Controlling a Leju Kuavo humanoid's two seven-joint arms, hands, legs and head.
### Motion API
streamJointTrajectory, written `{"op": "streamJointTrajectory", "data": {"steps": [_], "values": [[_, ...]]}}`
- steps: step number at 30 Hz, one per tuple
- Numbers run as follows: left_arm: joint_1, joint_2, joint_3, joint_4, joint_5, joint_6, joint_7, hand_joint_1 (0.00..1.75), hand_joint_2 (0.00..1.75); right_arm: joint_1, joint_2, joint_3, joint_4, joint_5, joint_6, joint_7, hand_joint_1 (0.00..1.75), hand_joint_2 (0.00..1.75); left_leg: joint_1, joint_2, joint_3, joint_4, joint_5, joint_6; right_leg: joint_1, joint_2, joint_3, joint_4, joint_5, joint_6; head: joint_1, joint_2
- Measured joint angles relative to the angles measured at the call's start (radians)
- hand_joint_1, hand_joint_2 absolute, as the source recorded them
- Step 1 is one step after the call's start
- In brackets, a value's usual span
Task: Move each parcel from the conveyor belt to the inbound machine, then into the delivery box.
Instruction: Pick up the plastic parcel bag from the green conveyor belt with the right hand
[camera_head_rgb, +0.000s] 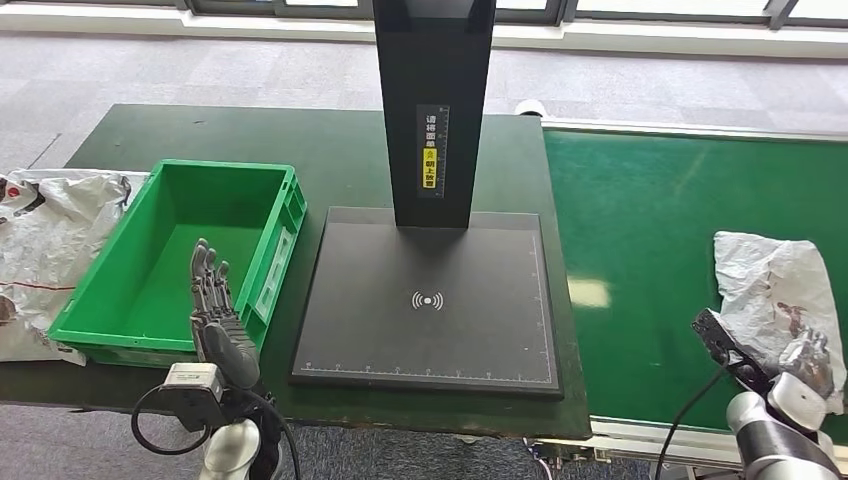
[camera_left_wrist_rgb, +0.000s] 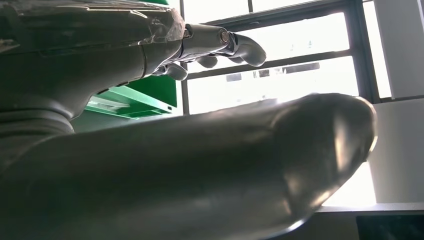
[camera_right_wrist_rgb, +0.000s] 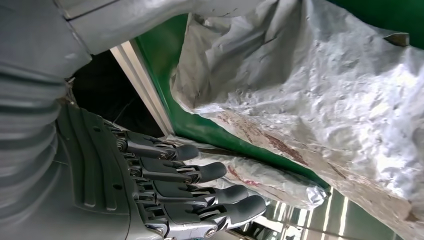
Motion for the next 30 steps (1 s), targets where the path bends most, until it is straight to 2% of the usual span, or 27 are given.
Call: {"op": "streamJointTrajectory", "data": {"steps": [15,21,30], "values": [[-0.007,0.022,-0.001,0.025,0.004,0.001,0.000,0.00,0.00,0.001,-0.016,-0.040,0.029,-0.003,0.047,0.019,0.00,1.75,0.000,0.000,0.000,0.000,0.000,0.000,0.000,0.000,0.000,0.000,0.000,0.000,0.000,0.000],[-0.005,0.023,-0.005,0.031,-0.008,0.004,0.000,0.00,0.00,-0.001,-0.012,-0.057,0.041,-0.003,0.121,0.018,0.00,1.75,0.000,0.000,-0.001,0.000,0.000,0.000,0.000,0.000,0.001,0.000,0.000,0.000,0.000,0.000],[0.023,0.023,-0.005,0.031,-0.032,0.010,0.000,0.00,0.00,-0.035,0.022,-0.059,0.054,0.067,0.250,0.019,0.00,1.75,0.000,-0.001,-0.001,0.000,0.000,0.000,0.000,-0.001,0.001,0.000,0.000,0.000,0.000,0.000]]}}
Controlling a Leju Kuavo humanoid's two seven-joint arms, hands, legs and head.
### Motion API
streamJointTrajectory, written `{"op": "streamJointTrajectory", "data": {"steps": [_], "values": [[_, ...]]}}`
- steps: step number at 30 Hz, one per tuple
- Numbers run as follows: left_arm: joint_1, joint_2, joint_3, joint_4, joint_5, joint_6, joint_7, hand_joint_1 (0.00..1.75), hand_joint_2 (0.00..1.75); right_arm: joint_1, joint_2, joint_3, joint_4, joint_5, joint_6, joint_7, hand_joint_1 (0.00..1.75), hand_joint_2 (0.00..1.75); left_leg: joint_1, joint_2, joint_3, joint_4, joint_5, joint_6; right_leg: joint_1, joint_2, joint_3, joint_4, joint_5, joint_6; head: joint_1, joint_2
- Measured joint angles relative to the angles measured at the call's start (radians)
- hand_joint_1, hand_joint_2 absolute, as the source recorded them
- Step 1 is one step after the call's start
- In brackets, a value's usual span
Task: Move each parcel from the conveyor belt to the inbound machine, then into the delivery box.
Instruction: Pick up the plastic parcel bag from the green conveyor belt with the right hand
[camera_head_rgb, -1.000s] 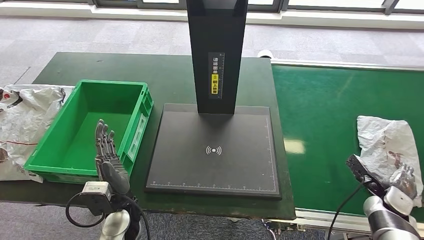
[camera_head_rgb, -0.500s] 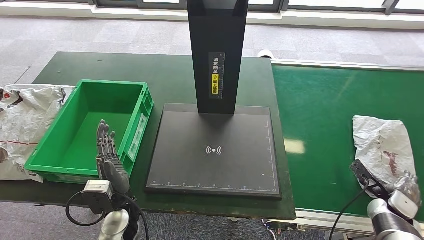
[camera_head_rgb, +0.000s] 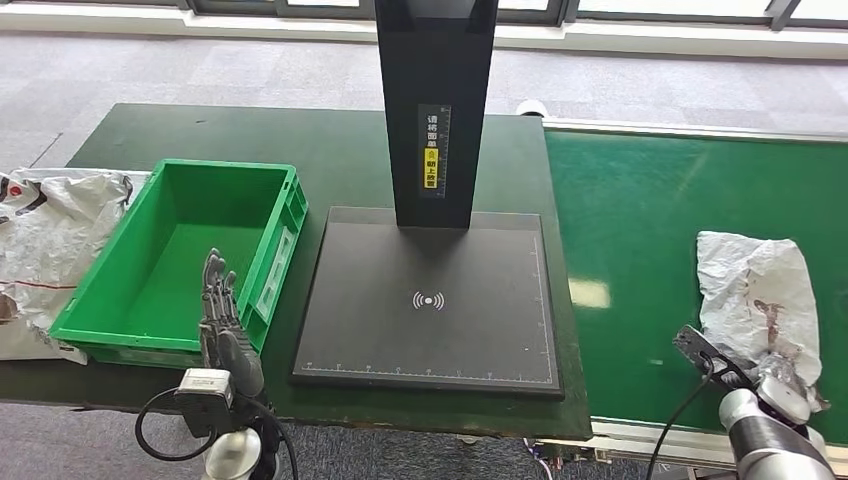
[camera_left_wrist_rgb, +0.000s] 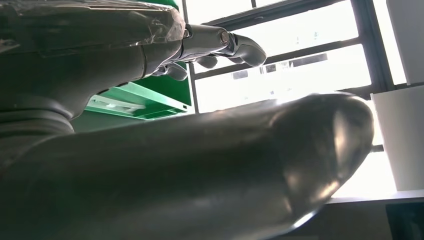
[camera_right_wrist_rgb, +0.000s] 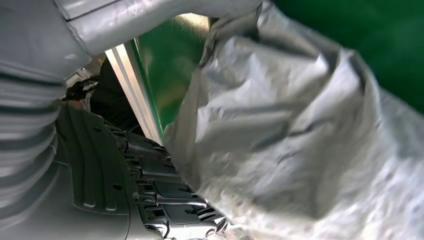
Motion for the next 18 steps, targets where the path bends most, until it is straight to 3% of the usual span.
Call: {"op": "streamJointTrajectory", "data": {"steps": [5,9,18], "values": [[0.005,-0.001,0.000,0.000,-0.001,-0.001,0.000,0.00,0.00,-0.008,0.008,0.000,0.000,0.022,0.027,-0.013,0.07,1.75,0.000,0.000,0.000,0.000,0.000,0.000,0.000,0.000,0.000,0.000,0.000,0.000,0.000,0.000],[0.007,-0.001,0.000,0.000,-0.002,-0.001,0.000,0.00,0.00,-0.009,0.011,0.001,0.001,0.028,0.029,-0.017,1.75,1.75,0.000,0.000,0.000,0.000,0.000,0.000,0.000,0.000,0.000,0.000,0.000,0.000,0.000,0.000],[0.016,-0.001,0.000,-0.004,-0.003,-0.006,0.000,0.00,0.00,-0.015,0.014,0.024,0.001,0.086,-0.010,-0.048,1.75,1.75,0.000,0.000,0.000,0.000,0.000,0.000,0.000,0.000,0.001,0.000,0.000,0.000,0.000,0.000]]}}
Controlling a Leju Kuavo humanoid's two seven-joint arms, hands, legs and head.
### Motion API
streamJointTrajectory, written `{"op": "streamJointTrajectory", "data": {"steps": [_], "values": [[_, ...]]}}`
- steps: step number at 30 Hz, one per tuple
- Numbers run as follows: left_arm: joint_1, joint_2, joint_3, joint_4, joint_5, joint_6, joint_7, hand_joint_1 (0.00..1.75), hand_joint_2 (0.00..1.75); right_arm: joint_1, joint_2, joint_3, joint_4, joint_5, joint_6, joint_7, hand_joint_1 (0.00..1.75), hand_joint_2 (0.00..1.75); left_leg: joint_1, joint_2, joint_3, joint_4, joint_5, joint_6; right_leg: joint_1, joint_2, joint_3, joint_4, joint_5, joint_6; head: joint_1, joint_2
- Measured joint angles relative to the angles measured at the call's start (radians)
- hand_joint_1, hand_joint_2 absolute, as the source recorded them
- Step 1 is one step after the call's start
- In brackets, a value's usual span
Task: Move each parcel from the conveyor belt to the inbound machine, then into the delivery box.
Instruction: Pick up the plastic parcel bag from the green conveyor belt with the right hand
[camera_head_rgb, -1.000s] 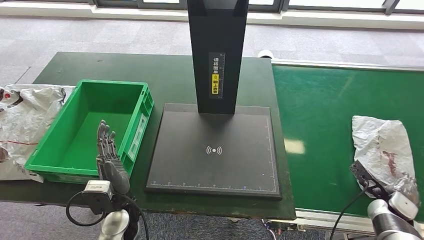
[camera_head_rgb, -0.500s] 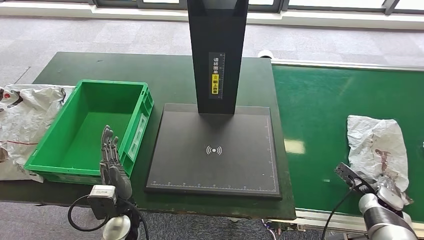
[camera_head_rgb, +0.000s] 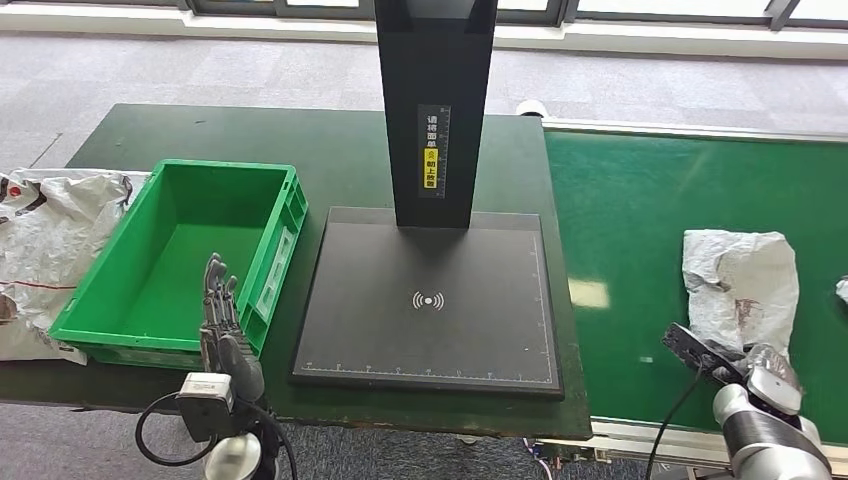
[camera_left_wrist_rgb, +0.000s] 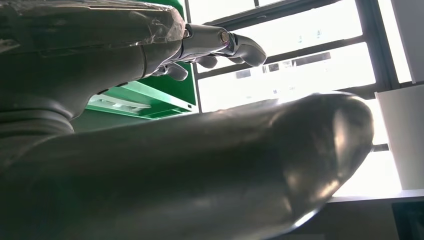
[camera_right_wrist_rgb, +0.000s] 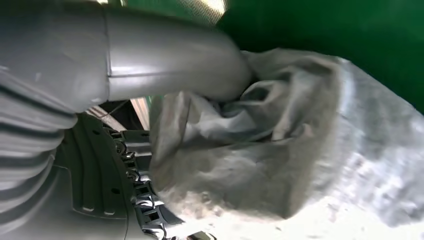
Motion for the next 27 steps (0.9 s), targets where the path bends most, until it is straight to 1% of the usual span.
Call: {"op": "streamJointTrajectory", "data": {"steps": [4,8,13,15,16,18,20,21,23,24,25,27], "values": [[0.012,0.000,0.000,-0.013,0.000,0.000,0.000,0.00,0.00,-0.011,0.010,0.034,0.000,0.016,-0.083,0.001,1.75,1.75,0.000,0.000,0.000,0.000,0.000,0.000,0.000,0.000,0.000,0.000,0.000,0.000,0.000,0.000],[0.026,0.000,0.000,-0.028,-0.002,0.002,0.001,0.00,0.00,-0.038,0.026,0.088,-0.005,0.018,-0.157,0.008,1.75,1.75,0.000,0.000,0.000,0.000,0.000,0.000,0.000,0.000,0.000,0.000,0.000,0.000,0.000,0.000],[0.036,0.000,0.000,-0.037,-0.005,0.003,0.002,0.00,0.00,-0.056,0.044,0.140,-0.016,0.018,-0.225,-0.003,1.75,1.75,0.000,-0.001,0.000,0.000,0.001,0.001,0.000,-0.001,0.000,0.000,0.000,0.000,0.000,0.000],[0.038,0.000,0.000,-0.038,-0.007,0.004,0.003,0.00,0.00,-0.057,0.051,0.151,-0.024,0.017,-0.277,-0.016,1.75,1.75,0.000,-0.001,-0.001,0.000,0.001,0.001,0.000,-0.001,0.000,0.000,0.000,0.000,0.000,0.000],[0.040,-0.001,0.000,-0.039,-0.008,0.006,0.003,0.00,0.00,-0.057,0.054,0.156,-0.031,0.013,-0.318,-0.029,1.75,1.75,0.000,-0.001,-0.001,0.000,0.001,0.001,0.000,-0.001,0.000,0.000,0.000,0.000,0.000,0.000],[0.045,-0.001,0.000,-0.045,-0.011,0.012,0.002,0.00,0.00,-0.058,0.064,0.162,-0.049,-0.010,-0.430,-0.087,1.75,1.75,0.000,-0.001,-0.001,0.000,0.001,0.001,0.000,-0.001,0.000,0.000,0.000,0.000,0.000,0.000],[0.051,-0.001,0.000,-0.050,-0.014,0.018,0.002,0.00,0.00,-0.060,0.080,0.166,-0.080,-0.049,-0.544,-0.185,1.75,1.75,0.000,-0.001,-0.001,0.000,0.001,0.001,0.000,-0.001,-0.001,0.000,0.000,0.000,0.000,0.000],[0.052,-0.002,0.000,-0.052,-0.014,0.020,0.001,0.00,0.00,-0.059,0.092,0.168,-0.103,-0.075,-0.584,-0.240,1.75,1.75,0.000,-0.001,-0.001,0.000,0.001,0.001,0.000,-0.001,0.000,0.000,0.000,0.000,0.000,0.000],[0.053,-0.003,0.000,-0.052,-0.006,0.011,0.000,0.00,0.00,-0.040,0.127,0.187,-0.176,-0.139,-0.621,-0.338,1.75,1.75,0.001,-0.001,0.000,0.000,0.001,0.001,0.001,-0.001,0.000,0.001,0.000,0.000,0.000,0.000],[0.054,-0.004,0.000,-0.052,0.000,0.001,0.000,0.00,0.00,-0.021,0.149,0.209,-0.229,-0.174,-0.627,-0.372,1.75,1.75,0.001,-0.001,0.000,0.000,0.001,0.000,0.001,-0.001,-0.001,0.001,0.000,0.000,0.000,0.000],[0.055,-0.005,0.000,-0.052,0.005,-0.010,0.000,0.00,0.00,0.004,0.170,0.240,-0.287,-0.202,-0.629,-0.388,1.75,1.75,0.002,0.000,0.000,0.000,0.001,0.000,0.002,0.000,-0.001,0.001,0.000,0.000,0.000,0.000],[0.055,-0.007,0.000,-0.051,0.009,-0.028,0.000,0.00,0.00,0.052,0.207,0.319,-0.395,-0.237,-0.628,-0.379,1.75,1.75,0.002,0.001,0.000,-0.001,0.001,0.000,0.002,0.001,-0.001,0.001,0.000,-0.001,0.000,0.000]]}}
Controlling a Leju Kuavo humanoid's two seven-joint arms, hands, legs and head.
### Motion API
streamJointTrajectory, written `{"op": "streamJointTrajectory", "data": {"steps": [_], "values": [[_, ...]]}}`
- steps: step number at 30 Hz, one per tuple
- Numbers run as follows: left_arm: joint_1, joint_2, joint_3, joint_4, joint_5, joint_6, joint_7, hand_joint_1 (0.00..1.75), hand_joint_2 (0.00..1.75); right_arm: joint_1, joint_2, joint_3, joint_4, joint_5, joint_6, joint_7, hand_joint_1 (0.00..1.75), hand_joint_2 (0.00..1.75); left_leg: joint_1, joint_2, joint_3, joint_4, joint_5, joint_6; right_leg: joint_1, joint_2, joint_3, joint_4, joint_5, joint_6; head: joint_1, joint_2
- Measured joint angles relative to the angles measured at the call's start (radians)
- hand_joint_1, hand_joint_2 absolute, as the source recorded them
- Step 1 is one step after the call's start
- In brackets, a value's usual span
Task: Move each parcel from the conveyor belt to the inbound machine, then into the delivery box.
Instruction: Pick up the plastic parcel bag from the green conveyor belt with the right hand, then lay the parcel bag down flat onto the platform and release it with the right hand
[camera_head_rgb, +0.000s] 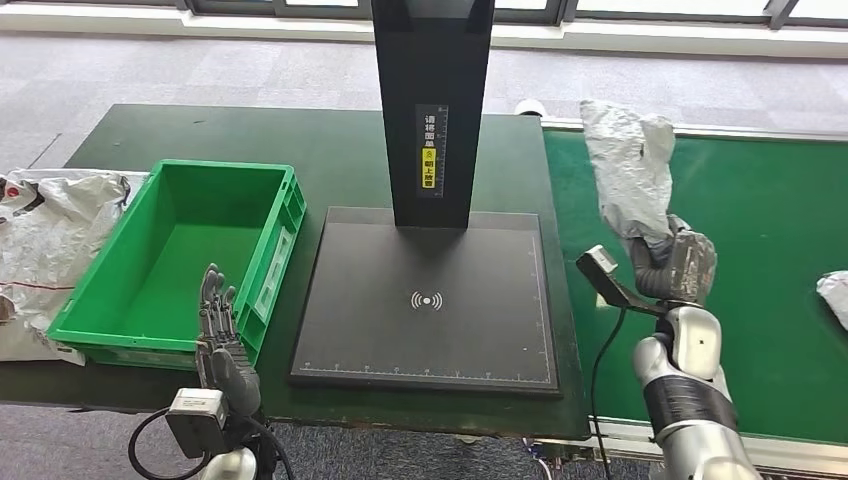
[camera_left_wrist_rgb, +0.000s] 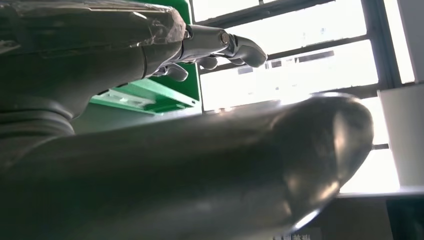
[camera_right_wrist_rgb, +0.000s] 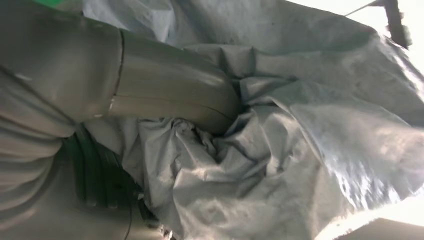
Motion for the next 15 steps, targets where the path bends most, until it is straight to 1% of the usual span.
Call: {"op": "streamJointTrajectory", "data": {"steps": [3,6,9,11,13,15], "values": [[0.000,-0.003,0.000,0.000,0.009,-0.032,0.004,0.00,0.00,0.066,0.028,0.094,-0.129,-0.041,-0.002,0.015,1.75,1.75,0.000,-0.003,-0.001,0.000,0.000,0.000,0.000,-0.004,0.000,0.000,-0.001,0.000,0.000,0.000],[-0.005,-0.007,0.000,0.004,0.025,-0.079,0.014,0.00,0.00,0.156,0.049,0.167,-0.289,-0.110,0.001,-0.010,1.75,1.75,0.000,-0.005,-0.001,0.000,0.000,0.000,0.000,-0.006,0.001,0.000,-0.001,0.000,0.000,0.000],[-0.016,-0.012,0.001,0.010,0.031,-0.104,0.018,0.00,0.00,0.249,0.073,0.252,-0.451,-0.181,0.038,-0.034,1.75,1.75,0.000,-0.004,-0.002,0.000,-0.001,-0.001,-0.001,-0.004,0.000,0.000,-0.002,0.000,0.000,0.000],[-0.021,-0.016,0.001,0.013,0.031,-0.110,0.018,0.00,0.00,0.293,0.085,0.311,-0.531,-0.195,0.056,-0.037,1.75,1.75,0.000,-0.003,-0.001,0.000,-0.001,-0.001,-0.001,-0.003,0.000,0.000,-0.002,0.000,0.000,0.000],[-0.022,-0.018,0.001,0.016,0.031,-0.112,0.018,0.00,0.00,0.323,0.095,0.360,-0.590,-0.207,0.075,-0.038,1.75,1.75,0.000,-0.003,-0.001,0.000,-0.001,-0.001,-0.001,-0.003,0.000,0.000,-0.002,0.000,0.000,0.000],[-0.022,-0.020,0.001,0.017,0.031,-0.113,0.019,0.00,0.00,0.344,0.109,0.402,-0.622,-0.244,0.125,-0.048,1.75,1.75,0.000,-0.003,-0.001,0.000,-0.001,-0.001,0.000,-0.003,0.000,0.000,-0.002,-0.001,0.000,0.000]]}}
